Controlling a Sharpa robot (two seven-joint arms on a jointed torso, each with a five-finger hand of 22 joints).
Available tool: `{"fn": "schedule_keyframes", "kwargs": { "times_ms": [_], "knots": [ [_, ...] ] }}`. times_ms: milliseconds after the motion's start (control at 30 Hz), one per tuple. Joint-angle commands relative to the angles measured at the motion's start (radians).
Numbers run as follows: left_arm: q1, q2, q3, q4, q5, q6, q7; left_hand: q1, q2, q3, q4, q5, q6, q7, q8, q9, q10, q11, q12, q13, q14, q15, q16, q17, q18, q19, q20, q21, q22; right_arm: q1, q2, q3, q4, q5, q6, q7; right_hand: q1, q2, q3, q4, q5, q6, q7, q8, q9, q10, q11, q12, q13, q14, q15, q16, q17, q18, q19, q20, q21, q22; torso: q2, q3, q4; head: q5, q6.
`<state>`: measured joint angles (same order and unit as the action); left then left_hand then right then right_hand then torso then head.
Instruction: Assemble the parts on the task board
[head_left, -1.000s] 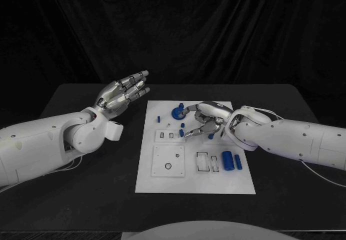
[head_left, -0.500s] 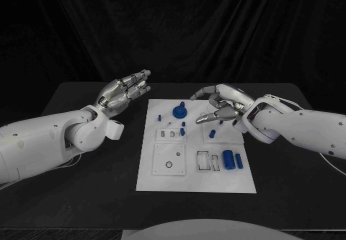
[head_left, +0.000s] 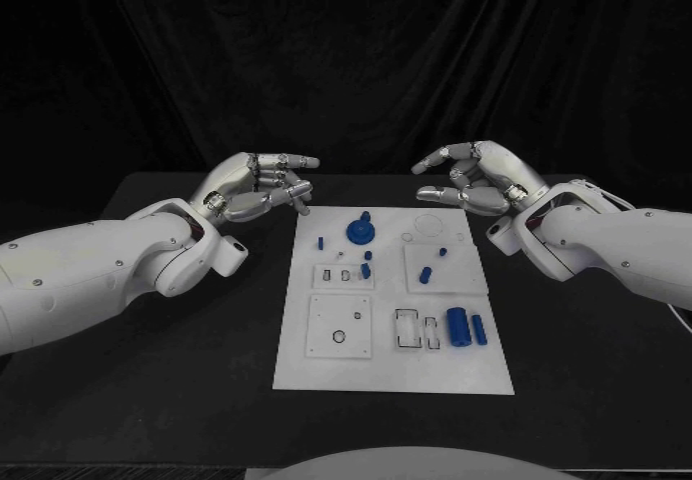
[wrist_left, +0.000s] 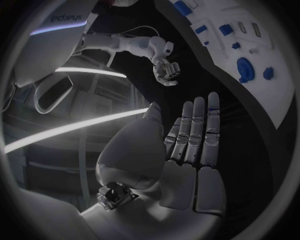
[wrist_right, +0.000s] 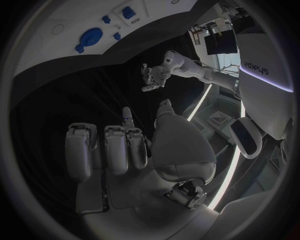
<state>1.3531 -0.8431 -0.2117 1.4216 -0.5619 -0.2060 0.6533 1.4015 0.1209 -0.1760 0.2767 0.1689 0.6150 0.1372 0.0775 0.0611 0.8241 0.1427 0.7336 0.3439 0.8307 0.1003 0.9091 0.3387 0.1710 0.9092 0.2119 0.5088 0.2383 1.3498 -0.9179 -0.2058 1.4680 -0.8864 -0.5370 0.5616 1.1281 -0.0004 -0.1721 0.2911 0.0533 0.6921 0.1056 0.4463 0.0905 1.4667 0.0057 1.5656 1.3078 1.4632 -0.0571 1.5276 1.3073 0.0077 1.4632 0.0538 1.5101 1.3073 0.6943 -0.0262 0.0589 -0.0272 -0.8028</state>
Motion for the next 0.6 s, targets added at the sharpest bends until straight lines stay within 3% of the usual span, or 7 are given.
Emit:
{"fn": "schedule_keyframes", "kwargs": {
  "times_ms": [33,67,133,200,233,400,600],
  "knots": [
    [0.023,0.012,0.001,-0.003,-0.335,-0.068,-0.131,-0.062,0.007,-0.024,0.0,-0.09,0.012,0.02,-0.005,0.0,0.061,-0.043,0.156,0.105,0.066,-0.039,0.129,0.073,0.011,0.07,-0.034,0.067,0.038,0.003,0.003,0.0,-0.008,0.039,-0.004,0.003,0.014,0.012,-0.005,-0.003,0.004,0.004,0.003,0.003,-0.002,0.104,0.007,0.005,0.263,0.082,0.008,0.004,0.181,0.009,0.071,0.008,0.005,0.242,-0.009,0.005,-0.0048,0.004,0.003],
    [0.035,0.019,0.001,-0.007,-0.397,-0.042,-0.189,-0.089,-0.023,-0.036,0.009,-0.109,0.019,0.03,-0.007,0.0,0.155,-0.058,0.307,0.258,0.173,-0.047,0.274,0.234,0.018,0.107,-0.059,0.124,0.074,0.003,0.006,0.0,-0.013,0.04,0.007,-0.005,0.018,0.015,-0.006,-0.003,0.006,0.004,0.003,0.003,-0.002,0.104,0.007,0.005,0.263,0.082,0.008,0.003,0.18,0.009,0.07,0.008,0.004,0.242,-0.014,0.0083,-0.0071,0.006,0.001],
    [0.052,0.033,0.001,-0.012,-0.489,0.014,-0.292,-0.158,-0.022,-0.034,0.008,-0.126,0.139,0.028,0.058,0.027,0.526,-0.062,0.726,0.936,0.548,-0.062,0.61,0.948,-0.028,0.188,-0.083,0.399,0.349,0.004,0.012,0.0,-0.021,0.041,0.026,-0.02,0.03,0.026,-0.009,-0.003,0.019,0.006,0.004,0.004,-0.003,0.104,0.008,0.005,0.263,0.082,0.009,0.004,0.181,0.009,0.07,0.009,0.003,0.241,-0.023,0.0148,-0.0142,0.013,-0.004],
    [0.064,0.048,0.001,-0.016,-0.554,0.069,-0.377,-0.164,-0.025,-0.035,0.016,-0.134,0.16,0.03,0.086,0.035,0.62,-0.055,0.788,1.07,0.65,-0.068,0.649,1.107,-0.061,0.237,-0.077,0.534,0.511,0.003,0.017,0.0,-0.029,0.041,0.047,-0.035,0.041,0.037,-0.014,-0.002,0.037,0.007,0.005,0.004,-0.004,0.104,0.01,0.005,0.263,0.083,0.01,0.004,0.182,0.009,0.071,0.011,0.004,0.242,-0.025,0.0166,-0.0164,0.013,-0.003],
    [0.069,0.059,0.001,-0.019,-0.58,0.096,-0.416,-0.191,-0.007,-0.038,0.003,-0.11,0.233,0.024,0.133,0.055,0.747,-0.053,0.837,1.227,0.74,-0.057,0.662,1.232,-0.094,0.375,-0.088,0.726,0.789,0.003,0.02,0.0,-0.034,0.041,0.058,-0.045,0.045,0.043,-0.017,-0.002,0.046,0.008,0.006,0.005,-0.005,0.104,0.01,0.005,0.263,0.083,0.01,0.004,0.181,0.009,0.071,0.011,0.004,0.242,-0.029,0.0194,-0.0188,0.014,-0.004],
    [0.082,0.109,0.001,-0.03,-0.641,0.191,-0.548,-0.252,0.017,-0.045,0.013,-0.116,0.36,-0.022,0.215,0.129,0.747,-0.09,0.837,1.227,0.74,-0.092,0.662,1.232,-0.159,0.618,-0.108,1.041,1.277,-0.004,0.028,0.0,-0.05,0.042,0.109,-0.084,0.052,0.07,-0.028,-0.001,0.082,0.011,0.008,0.005,-0.007,0.104,0.013,0.005,0.263,0.083,0.013,0.005,0.182,0.009,0.07,0.013,0.003,0.241,-0.043,0.0294,-0.0281,0.02,-0.011],
    [0.09,0.191,0.002,-0.055,-0.667,0.358,-0.733,-0.259,0.036,-0.03,0.012,-0.06,0.394,-0.039,0.234,0.18,0.747,-0.107,0.837,1.227,0.74,-0.107,0.662,1.232,-0.168,0.65,-0.105,1.058,1.32,-0.016,0.034,0.0,-0.061,0.036,0.155,-0.118,0.068,0.085,-0.037,-0.003,0.112,0.018,0.011,0.007,-0.008,0.104,0.016,0.005,0.263,0.083,0.016,0.006,0.184,0.01,0.069,0.015,0.002,0.241,-0.059,0.0401,-0.0367,0.032,-0.02]
  ]
}}
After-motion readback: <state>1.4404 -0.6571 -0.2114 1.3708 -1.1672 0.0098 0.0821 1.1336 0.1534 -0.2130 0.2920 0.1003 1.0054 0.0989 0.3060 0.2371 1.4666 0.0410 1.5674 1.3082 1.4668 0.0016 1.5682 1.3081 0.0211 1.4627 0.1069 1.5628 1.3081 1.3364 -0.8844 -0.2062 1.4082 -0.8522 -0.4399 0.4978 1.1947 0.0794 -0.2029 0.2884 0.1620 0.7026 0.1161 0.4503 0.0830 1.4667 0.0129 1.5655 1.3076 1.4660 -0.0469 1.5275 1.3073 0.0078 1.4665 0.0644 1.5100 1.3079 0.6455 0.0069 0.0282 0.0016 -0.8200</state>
